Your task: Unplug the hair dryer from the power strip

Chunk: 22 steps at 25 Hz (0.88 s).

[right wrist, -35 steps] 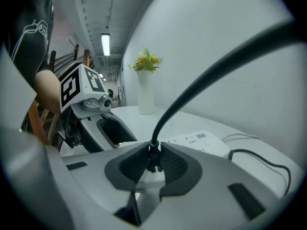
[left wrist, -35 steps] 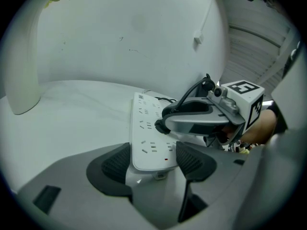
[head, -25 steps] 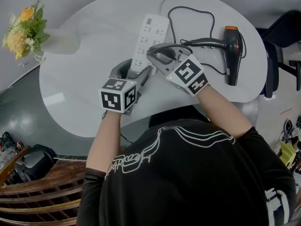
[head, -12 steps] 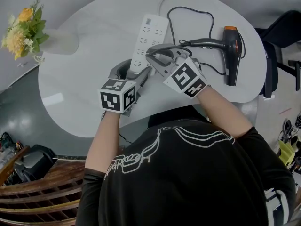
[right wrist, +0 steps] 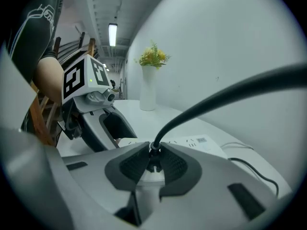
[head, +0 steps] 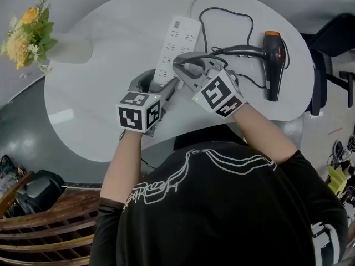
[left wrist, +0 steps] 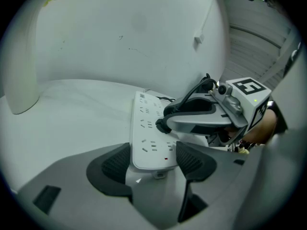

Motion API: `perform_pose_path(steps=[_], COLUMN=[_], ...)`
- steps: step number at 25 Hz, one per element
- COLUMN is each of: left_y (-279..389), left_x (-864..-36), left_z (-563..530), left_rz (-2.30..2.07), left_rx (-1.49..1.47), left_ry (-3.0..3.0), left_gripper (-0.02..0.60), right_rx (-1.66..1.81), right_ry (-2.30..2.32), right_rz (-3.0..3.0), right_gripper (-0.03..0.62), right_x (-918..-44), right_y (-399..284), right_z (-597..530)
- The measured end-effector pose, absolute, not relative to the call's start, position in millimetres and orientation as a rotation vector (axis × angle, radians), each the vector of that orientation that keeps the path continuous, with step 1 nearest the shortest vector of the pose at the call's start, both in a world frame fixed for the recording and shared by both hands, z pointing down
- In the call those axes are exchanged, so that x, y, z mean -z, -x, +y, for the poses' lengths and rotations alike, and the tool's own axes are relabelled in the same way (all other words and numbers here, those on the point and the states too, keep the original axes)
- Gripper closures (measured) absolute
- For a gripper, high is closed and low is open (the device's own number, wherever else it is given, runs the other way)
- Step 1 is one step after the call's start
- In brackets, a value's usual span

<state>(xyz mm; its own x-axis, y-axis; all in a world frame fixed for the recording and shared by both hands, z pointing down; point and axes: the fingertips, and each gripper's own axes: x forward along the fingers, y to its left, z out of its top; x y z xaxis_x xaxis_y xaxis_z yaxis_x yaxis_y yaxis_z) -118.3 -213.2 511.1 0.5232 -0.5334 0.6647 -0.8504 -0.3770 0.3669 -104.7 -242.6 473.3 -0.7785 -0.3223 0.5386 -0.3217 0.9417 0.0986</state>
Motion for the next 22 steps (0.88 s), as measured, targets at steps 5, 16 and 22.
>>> perform_pose_path(steps=[5, 16, 22], left_y=[117.7, 119.1, 117.4], left_x=[-510.5, -512.3, -512.0], left_z=[-213.2, -214.0, -213.7], left_rz=[-1.121, -1.117, -1.118], left_rx=[-0.582, -0.583, -0.583], left_ry=[-2.071, -2.064, -2.065], left_gripper=[0.282, 0.282, 0.282], right_rx=[-0.173, 0.054, -0.179], right_ry=[-0.451, -0.46, -0.455], right_rz=[-2.571, -2.482, -2.565], right_gripper=[0.542, 0.542, 0.542], right_x=[-475.1, -475.2, -475.1], right_y=[100.7, 107.2, 100.5], right_z=[-245.2, -242.3, -245.8])
